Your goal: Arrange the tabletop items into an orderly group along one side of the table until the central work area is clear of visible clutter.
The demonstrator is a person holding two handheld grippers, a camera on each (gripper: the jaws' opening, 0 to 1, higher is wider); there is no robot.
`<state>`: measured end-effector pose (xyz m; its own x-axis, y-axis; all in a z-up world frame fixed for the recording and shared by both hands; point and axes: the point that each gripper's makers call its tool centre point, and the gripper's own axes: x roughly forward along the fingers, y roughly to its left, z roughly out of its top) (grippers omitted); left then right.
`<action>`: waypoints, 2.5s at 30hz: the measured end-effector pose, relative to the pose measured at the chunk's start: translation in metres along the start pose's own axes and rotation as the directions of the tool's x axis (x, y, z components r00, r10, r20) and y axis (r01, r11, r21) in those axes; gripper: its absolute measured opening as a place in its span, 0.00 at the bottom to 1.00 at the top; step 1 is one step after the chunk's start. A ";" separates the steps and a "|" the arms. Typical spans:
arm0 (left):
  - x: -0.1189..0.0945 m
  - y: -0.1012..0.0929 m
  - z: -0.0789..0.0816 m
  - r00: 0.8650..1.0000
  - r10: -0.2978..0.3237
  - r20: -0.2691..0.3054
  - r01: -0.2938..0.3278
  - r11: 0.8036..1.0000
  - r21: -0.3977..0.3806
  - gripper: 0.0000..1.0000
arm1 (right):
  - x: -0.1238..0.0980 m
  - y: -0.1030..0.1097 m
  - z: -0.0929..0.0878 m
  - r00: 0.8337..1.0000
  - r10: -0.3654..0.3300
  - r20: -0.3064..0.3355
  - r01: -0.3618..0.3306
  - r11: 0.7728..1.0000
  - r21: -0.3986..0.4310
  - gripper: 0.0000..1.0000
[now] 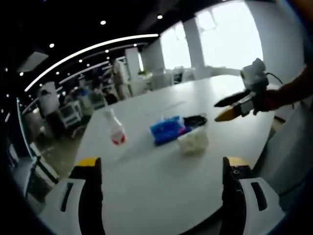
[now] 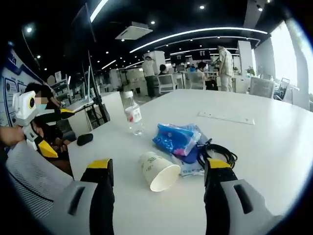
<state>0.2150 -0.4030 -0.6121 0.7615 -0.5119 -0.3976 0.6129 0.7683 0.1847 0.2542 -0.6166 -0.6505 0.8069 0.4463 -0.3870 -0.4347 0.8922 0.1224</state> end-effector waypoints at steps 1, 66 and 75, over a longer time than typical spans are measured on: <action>0.000 0.000 0.000 1.000 -0.001 -0.002 0.001 1.000 0.001 1.00 | 0.002 -0.001 -0.001 1.000 0.002 -0.003 -0.002 1.000 0.002 0.73; 0.003 -0.017 -0.011 0.996 -0.068 -0.056 0.068 0.998 0.000 0.99 | 0.066 0.044 0.039 0.937 0.322 -0.131 -0.310 0.945 0.110 0.00; 0.002 -0.013 -0.013 0.997 -0.051 -0.064 0.050 0.999 -0.012 0.98 | 0.078 0.061 0.075 0.911 0.379 -0.163 -0.390 0.920 -0.039 0.00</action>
<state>0.2054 -0.4092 -0.6266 0.7143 -0.5243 -0.4636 0.6475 0.7464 0.1536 0.3212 -0.5224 -0.6046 0.5046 0.7336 -0.4551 -0.7304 0.6438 0.2280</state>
